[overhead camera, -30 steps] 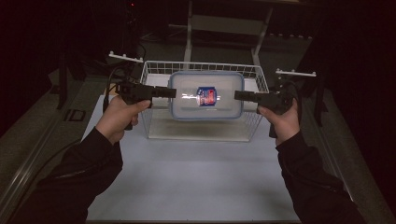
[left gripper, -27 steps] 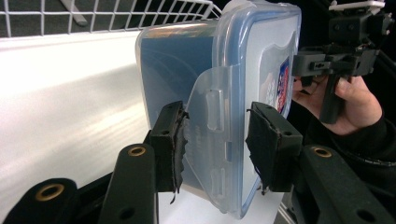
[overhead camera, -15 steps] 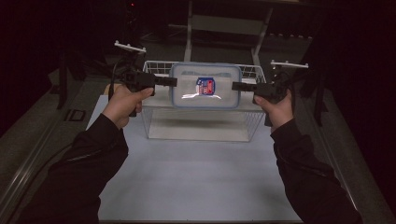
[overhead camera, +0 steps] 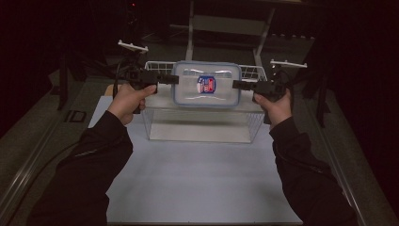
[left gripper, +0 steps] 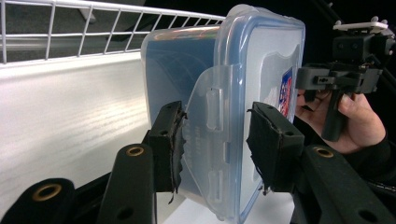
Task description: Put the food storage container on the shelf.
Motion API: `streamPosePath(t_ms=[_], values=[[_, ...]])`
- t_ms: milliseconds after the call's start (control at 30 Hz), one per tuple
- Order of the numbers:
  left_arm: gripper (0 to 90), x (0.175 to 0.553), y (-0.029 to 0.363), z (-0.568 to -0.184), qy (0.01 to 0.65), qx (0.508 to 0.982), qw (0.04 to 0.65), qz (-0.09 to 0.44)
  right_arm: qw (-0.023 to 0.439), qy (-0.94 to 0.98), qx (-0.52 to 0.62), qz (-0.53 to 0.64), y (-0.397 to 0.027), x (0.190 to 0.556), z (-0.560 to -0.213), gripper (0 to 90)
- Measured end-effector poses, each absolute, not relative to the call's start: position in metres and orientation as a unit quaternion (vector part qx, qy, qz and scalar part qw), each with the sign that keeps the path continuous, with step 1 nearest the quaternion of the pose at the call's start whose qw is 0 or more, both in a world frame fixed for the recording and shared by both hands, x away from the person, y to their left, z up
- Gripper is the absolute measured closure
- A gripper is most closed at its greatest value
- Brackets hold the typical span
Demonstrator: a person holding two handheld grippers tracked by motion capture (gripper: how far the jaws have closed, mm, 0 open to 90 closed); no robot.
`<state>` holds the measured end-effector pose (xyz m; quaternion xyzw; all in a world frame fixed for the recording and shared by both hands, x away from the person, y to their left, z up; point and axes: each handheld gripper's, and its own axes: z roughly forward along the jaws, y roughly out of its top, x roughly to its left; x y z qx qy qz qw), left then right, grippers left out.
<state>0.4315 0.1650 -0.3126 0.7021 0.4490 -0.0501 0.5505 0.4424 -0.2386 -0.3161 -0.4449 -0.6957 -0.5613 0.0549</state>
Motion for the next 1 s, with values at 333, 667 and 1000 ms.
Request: streamPosePath(t_ms=[333,667,1000], values=[[51.0,0.438,0.157,-0.317,0.467,0.688,0.555,-0.029,0.009,-0.708,-0.454,-0.541,-0.232,0.447,-0.312,48.7],[45.6,0.453,0.154,-0.325,0.494,0.668,0.556,-0.043,0.002,-0.705,-0.482,-0.521,-0.224,0.451,-0.313,49.2],[40.2,0.461,0.153,-0.330,0.510,0.666,0.544,-0.020,0.011,-0.693,-0.495,-0.523,-0.223,0.456,-0.319,45.3]])
